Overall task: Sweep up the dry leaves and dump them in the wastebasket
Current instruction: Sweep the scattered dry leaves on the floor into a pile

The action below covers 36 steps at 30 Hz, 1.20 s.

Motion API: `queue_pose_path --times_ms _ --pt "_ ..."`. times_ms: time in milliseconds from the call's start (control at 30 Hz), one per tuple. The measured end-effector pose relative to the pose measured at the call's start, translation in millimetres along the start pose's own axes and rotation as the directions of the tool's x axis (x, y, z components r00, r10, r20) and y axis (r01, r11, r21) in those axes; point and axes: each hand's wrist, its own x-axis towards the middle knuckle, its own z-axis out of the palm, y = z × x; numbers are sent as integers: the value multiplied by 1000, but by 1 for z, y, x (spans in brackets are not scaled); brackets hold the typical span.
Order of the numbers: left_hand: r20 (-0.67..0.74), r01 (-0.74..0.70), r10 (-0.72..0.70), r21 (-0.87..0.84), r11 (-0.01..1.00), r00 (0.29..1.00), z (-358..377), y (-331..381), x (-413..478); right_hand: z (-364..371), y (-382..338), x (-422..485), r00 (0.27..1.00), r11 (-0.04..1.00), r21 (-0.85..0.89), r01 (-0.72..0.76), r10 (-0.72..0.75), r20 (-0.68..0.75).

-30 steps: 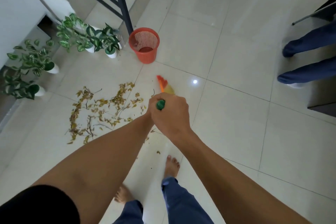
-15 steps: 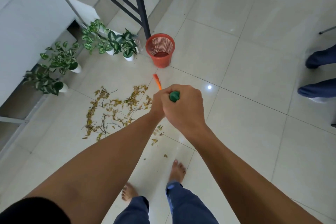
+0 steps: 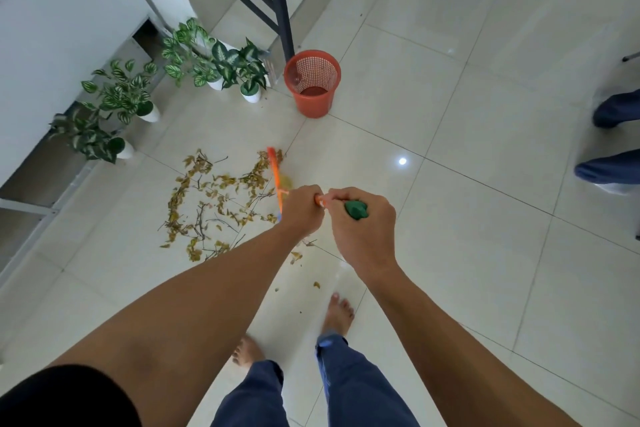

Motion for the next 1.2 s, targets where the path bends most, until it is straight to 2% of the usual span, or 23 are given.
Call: queue_pose_path --times_ms 167,300,433,533,667,900,1100,1200 --pt "-18 -52 53 52 997 998 -36 13 -23 -11 -18 -15 999 993 118 16 -11 -39" --pt "-26 -123 124 38 992 992 -43 29 -37 -20 -32 -41 990 995 73 75 -65 -125" --pt "104 -235 229 44 971 968 -33 27 -52 -9 -25 -77 971 988 -76 137 -149 -187" --pt "222 -256 242 36 966 945 -21 7 -68 13 -3 -105 967 977 -167 132 -165 -196" --pt "275 -294 258 100 950 926 -7 -41 -100 48 29 -142 969 987 -140 79 -110 -223" --pt "188 -245 244 -17 969 951 -14 -107 -148 83 55 -203 961 999 35 30 -19 -277" --pt "195 -350 394 -225 909 898 -31 -88 -190 82 44 -246 915 996 16 86 -73 -396" --pt "237 -351 411 -258 900 880 -27 -78 -204 80 40 -262 899 992 -58 112 -126 -419"
